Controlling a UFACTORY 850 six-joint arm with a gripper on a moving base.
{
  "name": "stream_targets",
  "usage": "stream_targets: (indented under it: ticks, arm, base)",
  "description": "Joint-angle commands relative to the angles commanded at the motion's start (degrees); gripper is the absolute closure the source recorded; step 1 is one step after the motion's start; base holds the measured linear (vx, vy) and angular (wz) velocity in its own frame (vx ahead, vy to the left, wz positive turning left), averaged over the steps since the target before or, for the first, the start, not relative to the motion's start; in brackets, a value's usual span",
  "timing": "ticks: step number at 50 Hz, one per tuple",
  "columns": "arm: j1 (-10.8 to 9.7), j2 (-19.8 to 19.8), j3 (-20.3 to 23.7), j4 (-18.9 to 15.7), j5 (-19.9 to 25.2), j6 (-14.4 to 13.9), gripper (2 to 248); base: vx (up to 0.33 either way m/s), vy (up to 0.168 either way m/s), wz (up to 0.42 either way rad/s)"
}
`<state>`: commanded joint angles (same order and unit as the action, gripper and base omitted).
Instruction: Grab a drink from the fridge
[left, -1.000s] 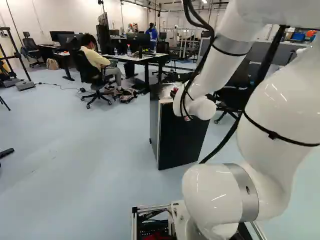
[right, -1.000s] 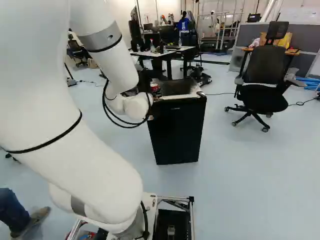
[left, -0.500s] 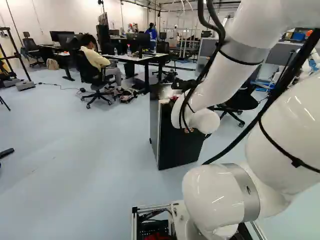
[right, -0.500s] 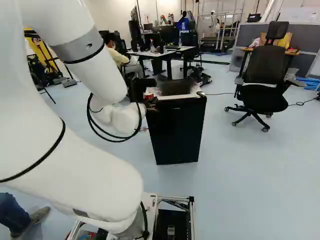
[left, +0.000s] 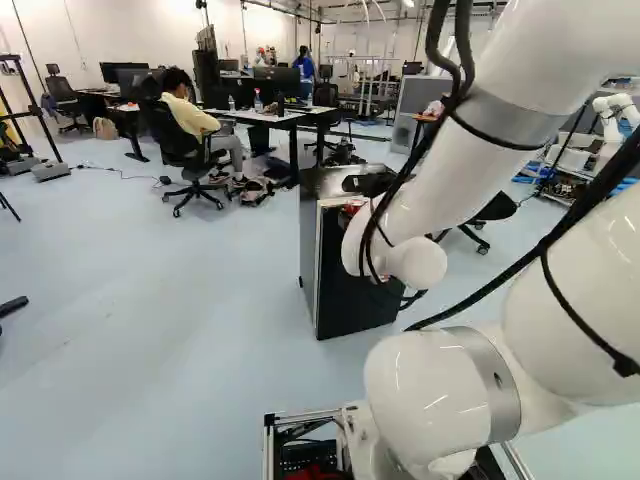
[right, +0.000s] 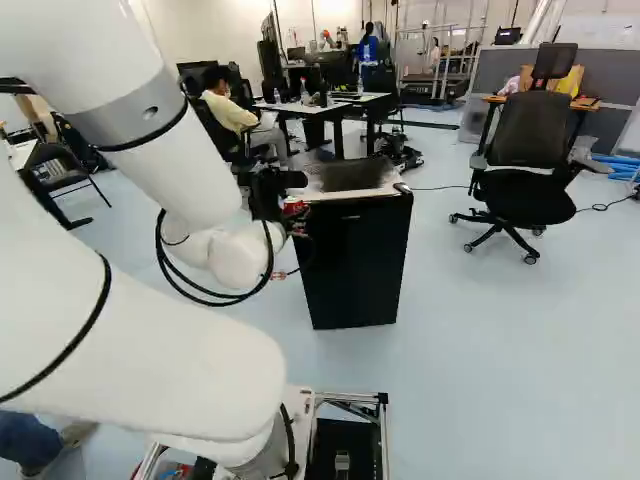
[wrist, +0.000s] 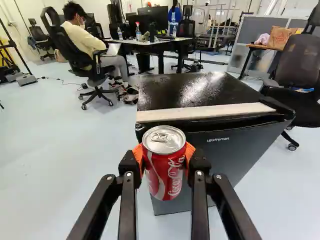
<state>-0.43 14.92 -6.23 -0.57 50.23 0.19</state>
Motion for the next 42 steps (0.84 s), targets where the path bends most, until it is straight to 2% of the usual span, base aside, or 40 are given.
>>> stream_targets:
  ticks: [42]
  arm:
    - [0.43,1.08,1.23,0.57,-0.23,-0.19,150]
  base:
    - [0.0,0.0,0.0]
